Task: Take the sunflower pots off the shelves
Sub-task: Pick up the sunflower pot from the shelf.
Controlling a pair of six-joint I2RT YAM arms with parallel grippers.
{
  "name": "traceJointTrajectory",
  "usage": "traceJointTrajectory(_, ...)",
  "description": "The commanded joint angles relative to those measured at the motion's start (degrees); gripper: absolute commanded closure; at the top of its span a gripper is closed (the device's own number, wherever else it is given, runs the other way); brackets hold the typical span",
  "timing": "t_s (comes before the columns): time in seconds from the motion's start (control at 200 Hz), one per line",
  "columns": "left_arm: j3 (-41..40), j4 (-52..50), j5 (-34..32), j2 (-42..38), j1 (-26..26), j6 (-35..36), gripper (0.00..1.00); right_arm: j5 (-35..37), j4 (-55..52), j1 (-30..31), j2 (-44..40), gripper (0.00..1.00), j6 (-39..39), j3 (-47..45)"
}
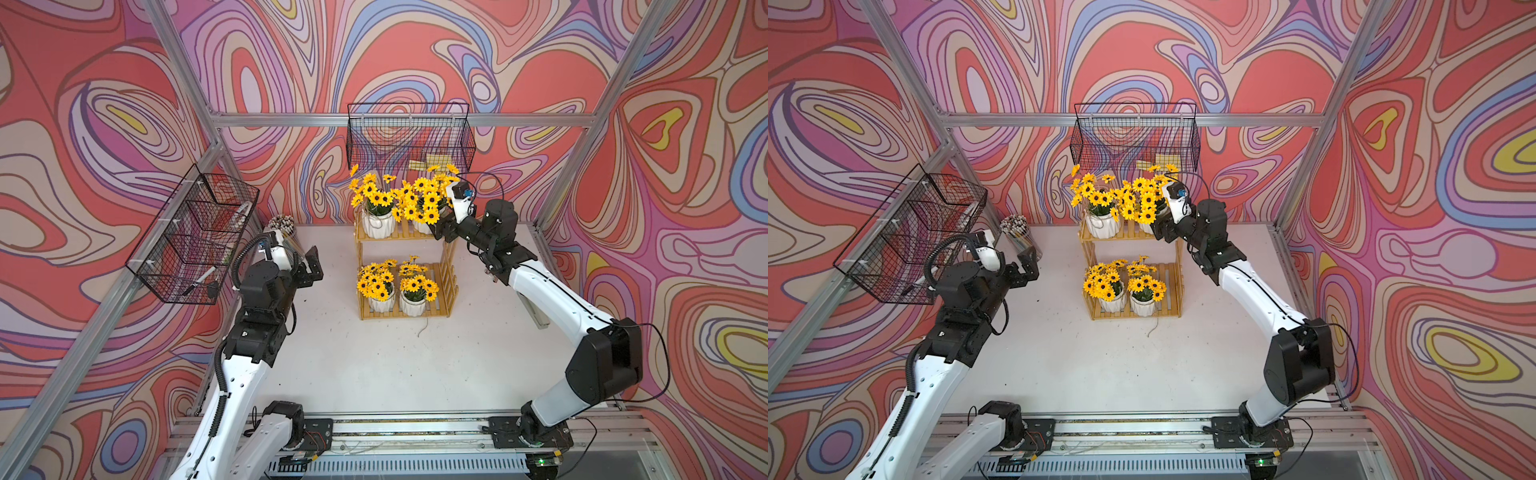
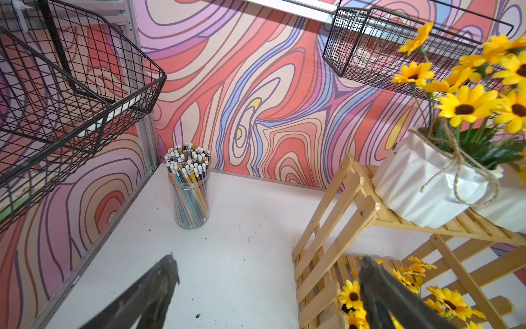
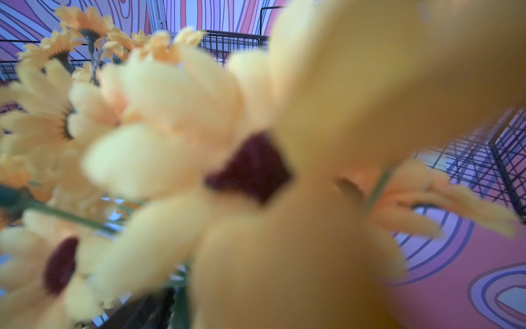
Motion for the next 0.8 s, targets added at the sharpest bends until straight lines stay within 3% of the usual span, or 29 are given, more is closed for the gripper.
traceJointTrajectory(0.0, -0.53, 1.55, -0.48, -0.98, -0.01, 0.18, 0.00, 0.22, -4.24, 0.49, -0.82, 0.61, 0.23, -1.75)
traceJointTrajectory(0.791, -0.45, 2.45, -0.04, -0.63, 0.00, 0.18, 0.00, 2.42, -3.64, 0.48, -2.91, 0.84, 0.12, -0.58)
